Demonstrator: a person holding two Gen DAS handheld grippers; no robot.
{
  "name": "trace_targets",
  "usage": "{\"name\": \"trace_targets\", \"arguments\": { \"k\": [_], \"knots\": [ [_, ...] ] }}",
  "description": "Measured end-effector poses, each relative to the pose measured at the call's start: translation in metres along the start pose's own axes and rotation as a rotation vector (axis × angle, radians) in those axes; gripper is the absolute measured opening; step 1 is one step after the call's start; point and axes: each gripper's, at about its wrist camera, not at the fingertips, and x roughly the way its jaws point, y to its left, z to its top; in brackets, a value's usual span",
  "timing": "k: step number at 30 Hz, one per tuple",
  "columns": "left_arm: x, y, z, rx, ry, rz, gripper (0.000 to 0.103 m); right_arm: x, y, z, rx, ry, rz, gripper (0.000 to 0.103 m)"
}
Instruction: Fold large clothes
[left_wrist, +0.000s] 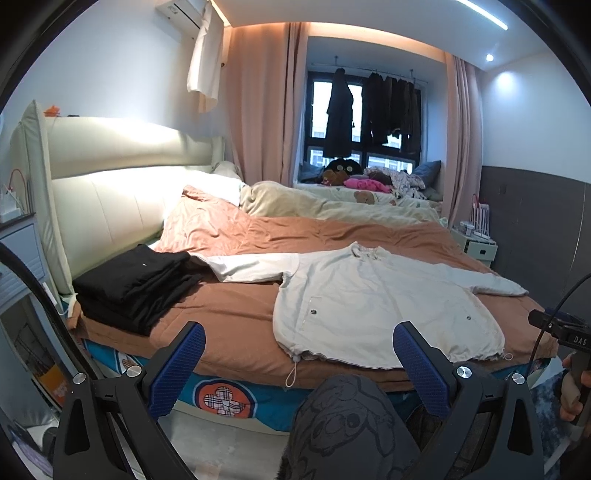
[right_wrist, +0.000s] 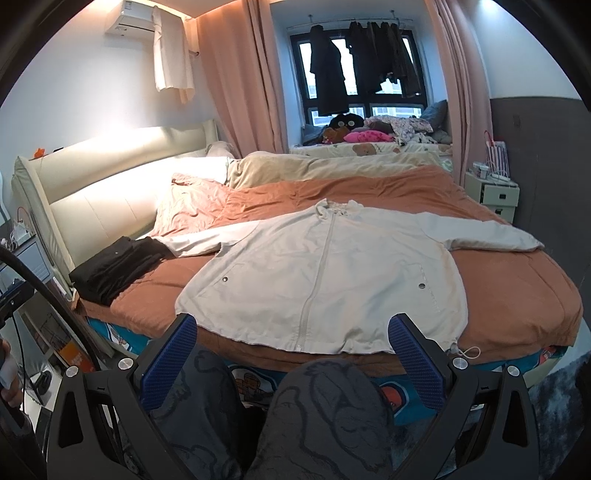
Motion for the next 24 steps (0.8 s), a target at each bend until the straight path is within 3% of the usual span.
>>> {"name": "trace_targets", "arguments": {
  "k": [12,24],
  "knots": [
    [0.051,-0.001,0.014,-0.003,0.045,0.010,0.102,0.046,-0.007,0.023,0.021,0.040,0.033,0.103],
    [0.139,0.028,0.027,-0.033,0.148,0.047,0.102,0.132,-0.007,0.055,0.044,0.090,0.079,0.103]
  ]
}}
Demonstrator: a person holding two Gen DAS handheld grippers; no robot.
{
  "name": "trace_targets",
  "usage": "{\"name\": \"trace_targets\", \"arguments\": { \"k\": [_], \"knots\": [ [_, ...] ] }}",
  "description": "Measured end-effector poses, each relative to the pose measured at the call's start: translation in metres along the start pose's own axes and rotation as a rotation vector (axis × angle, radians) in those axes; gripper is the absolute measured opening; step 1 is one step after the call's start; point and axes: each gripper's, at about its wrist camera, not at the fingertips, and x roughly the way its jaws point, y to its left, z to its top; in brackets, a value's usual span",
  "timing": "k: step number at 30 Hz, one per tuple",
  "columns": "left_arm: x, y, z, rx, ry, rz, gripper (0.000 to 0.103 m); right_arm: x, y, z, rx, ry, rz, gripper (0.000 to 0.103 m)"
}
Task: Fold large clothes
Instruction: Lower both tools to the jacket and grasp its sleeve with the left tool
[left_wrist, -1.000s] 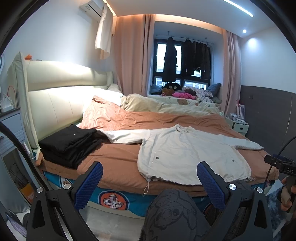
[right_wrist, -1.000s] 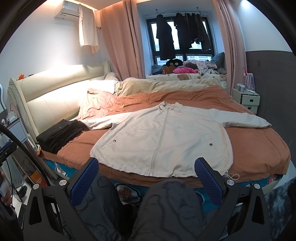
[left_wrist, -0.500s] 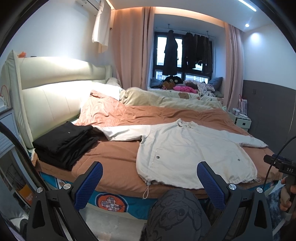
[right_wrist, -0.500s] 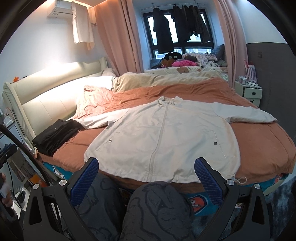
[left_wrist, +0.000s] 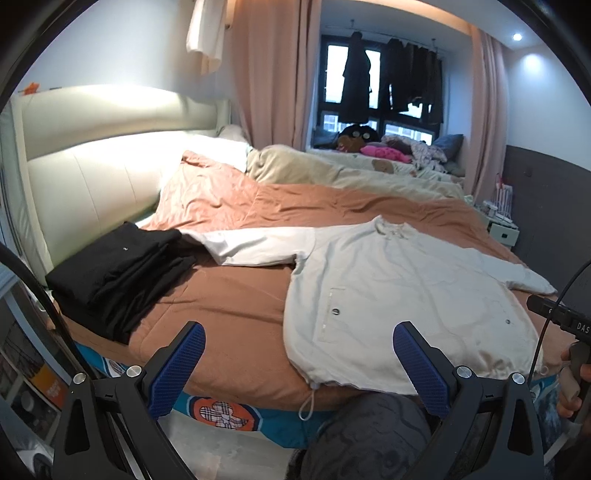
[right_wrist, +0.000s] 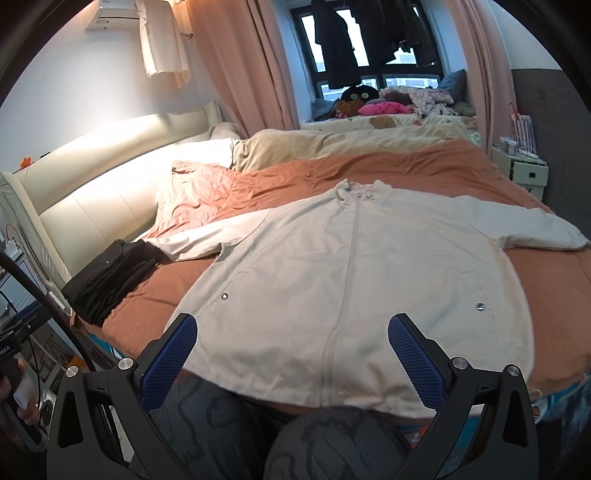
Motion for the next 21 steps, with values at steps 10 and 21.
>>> {"name": "trace_targets", "arguments": {
  "k": [10,21],
  "knots": [
    [0.071,0.041,0.020,-0.080,0.084,0.044,0.096,0.088,-0.015,0.038,0.075,0.071,0.051,0.103],
    [0.146,0.096,0.059,-0.188,0.122,0.107,0.083,0.187,-0.022,0.085,0.166,0.084,0.150,0.102]
  ]
}}
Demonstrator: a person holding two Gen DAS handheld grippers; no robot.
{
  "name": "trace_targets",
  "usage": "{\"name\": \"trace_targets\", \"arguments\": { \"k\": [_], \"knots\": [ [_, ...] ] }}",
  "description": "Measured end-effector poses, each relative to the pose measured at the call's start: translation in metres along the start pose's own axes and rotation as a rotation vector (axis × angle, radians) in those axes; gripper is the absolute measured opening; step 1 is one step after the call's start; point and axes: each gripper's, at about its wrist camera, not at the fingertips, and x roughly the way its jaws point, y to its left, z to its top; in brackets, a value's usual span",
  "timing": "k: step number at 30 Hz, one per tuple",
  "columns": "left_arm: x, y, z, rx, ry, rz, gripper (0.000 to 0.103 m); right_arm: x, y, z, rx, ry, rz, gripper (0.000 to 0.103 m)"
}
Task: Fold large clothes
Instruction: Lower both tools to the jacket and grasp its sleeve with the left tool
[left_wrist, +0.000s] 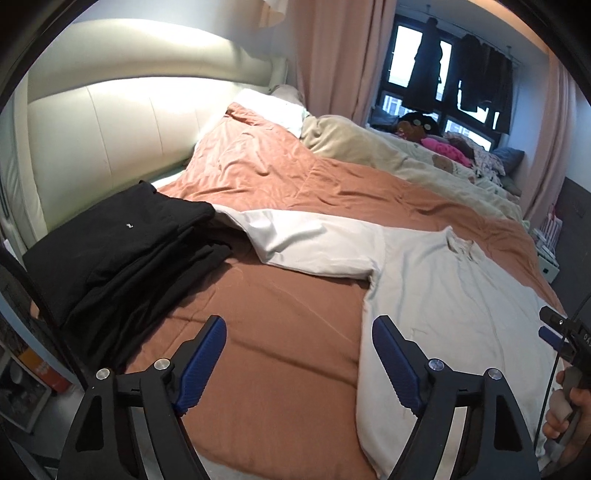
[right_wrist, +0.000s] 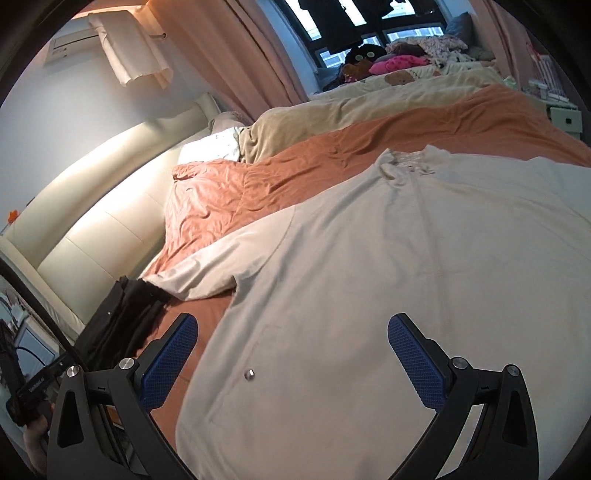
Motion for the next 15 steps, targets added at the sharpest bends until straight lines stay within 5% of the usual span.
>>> {"name": "trace_targets", "arguments": {
  "k": [8,11,15],
  "knots": [
    [0.063,0.013,0.043,-0.041,0.026,0.014,0.083,0.080,-0.012,0.022,0.008,0.082,0.035,0.096],
    [0.097,0.019,0.056,-0.069,0.050,0.010,0.083,0.103,-0.018,0.033,0.037,0.134,0.056,0.077],
    [0.137,0.031,0.068,-0.098,0.079,0.042,0.083,0.133,-0.021,0.051,0.066,0.182,0.074,0.070]
  ]
}}
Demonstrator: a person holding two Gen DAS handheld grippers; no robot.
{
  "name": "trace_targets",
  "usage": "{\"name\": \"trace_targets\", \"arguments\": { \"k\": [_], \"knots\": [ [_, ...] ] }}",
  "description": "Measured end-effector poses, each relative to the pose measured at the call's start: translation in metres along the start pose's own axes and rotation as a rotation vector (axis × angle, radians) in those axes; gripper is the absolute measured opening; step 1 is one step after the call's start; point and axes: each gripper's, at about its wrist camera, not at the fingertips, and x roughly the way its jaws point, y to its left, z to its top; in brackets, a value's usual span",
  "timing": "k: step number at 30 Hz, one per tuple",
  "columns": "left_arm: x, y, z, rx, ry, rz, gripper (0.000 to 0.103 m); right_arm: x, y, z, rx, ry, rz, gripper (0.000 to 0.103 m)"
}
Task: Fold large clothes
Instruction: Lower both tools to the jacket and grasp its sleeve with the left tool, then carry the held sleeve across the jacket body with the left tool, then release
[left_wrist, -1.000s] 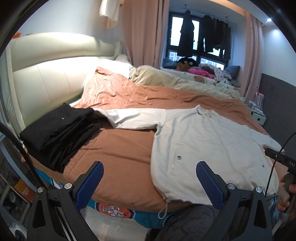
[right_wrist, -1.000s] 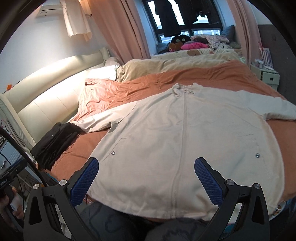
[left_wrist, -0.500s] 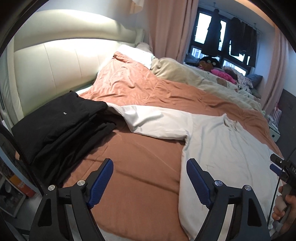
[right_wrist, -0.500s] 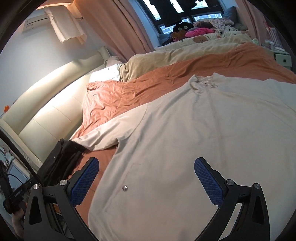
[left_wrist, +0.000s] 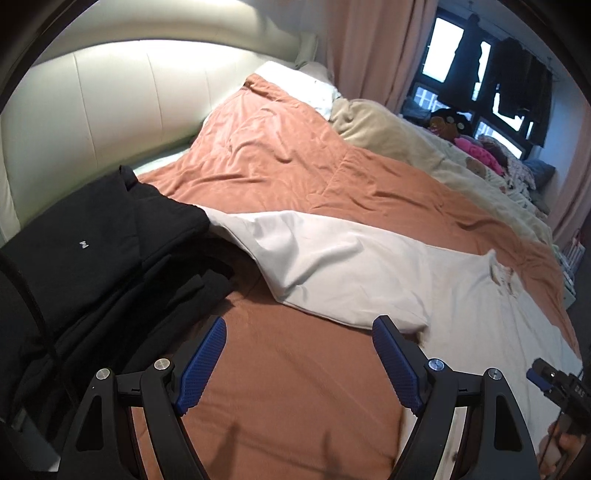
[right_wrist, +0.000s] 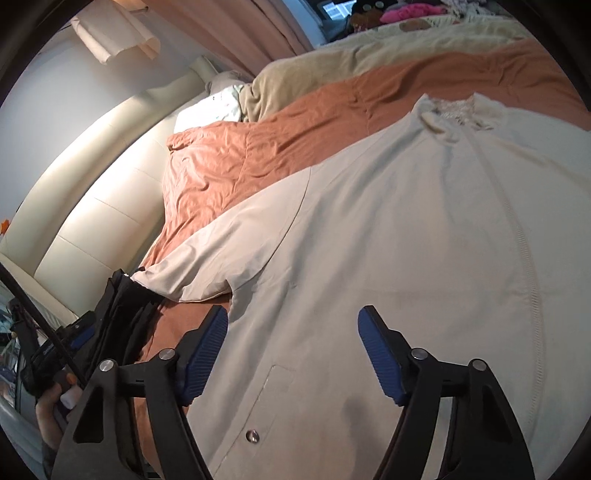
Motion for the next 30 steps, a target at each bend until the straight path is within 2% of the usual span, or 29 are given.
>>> {"name": "trace_targets", "arguments": {
  "k": [8,10,13,16,17,18,19,20,21,22,24,27,30],
  "knots": [
    [0.068,0.008,0.032,-0.035,0.032,0.043,0.083,0.056,-0.004,0.039,0.051,0.075,0.041,0.048],
    [0.084,0.008,0.039,-0.035,0.052,0.034,0.083,0.071,-0.007,0.045,0.067,0.096,0.055,0.047],
    [0.110,0.009,0.044,-0.050,0.074,0.081,0.083,0.089,-0.009,0.052,0.085,0.116,0.072,0.045],
    [0.139,0.010,0.045,-0.058,0.117,0.108,0.082,0.110,-0.010,0.056,0.101,0.145,0.095,0.035],
    [0.146,0.011,0.045,-0.063,0.124,0.121,0.079,0.114,-0.009,0.057,0.106,0.151,0.103,0.033],
    [0.153,0.013,0.045,-0.074,0.130,0.128,0.066,0.120,-0.009,0.058,0.113,0.157,0.110,0.028],
    [0.159,0.016,0.045,-0.093,0.143,0.119,0.049,0.125,-0.009,0.059,0.119,0.164,0.115,0.025],
    [0.163,0.019,0.046,-0.119,0.156,0.098,0.037,0.132,-0.007,0.060,0.124,0.172,0.120,0.023],
    [0.166,0.023,0.048,-0.149,0.165,0.083,0.019,0.135,-0.007,0.060,0.128,0.178,0.127,0.022],
    [0.165,0.023,0.049,-0.158,0.160,0.084,0.011,0.140,-0.005,0.062,0.134,0.185,0.144,0.019],
    [0.156,0.019,0.056,-0.149,0.125,0.076,0.005,0.146,-0.003,0.065,0.141,0.191,0.180,0.018],
    [0.136,0.002,0.070,-0.089,0.068,0.058,0.004,0.155,-0.006,0.070,0.158,0.195,0.216,0.018],
    [0.112,-0.012,0.088,-0.087,0.027,-0.007,0.003,0.174,-0.012,0.068,0.180,0.216,0.231,0.018]
  ]
}}
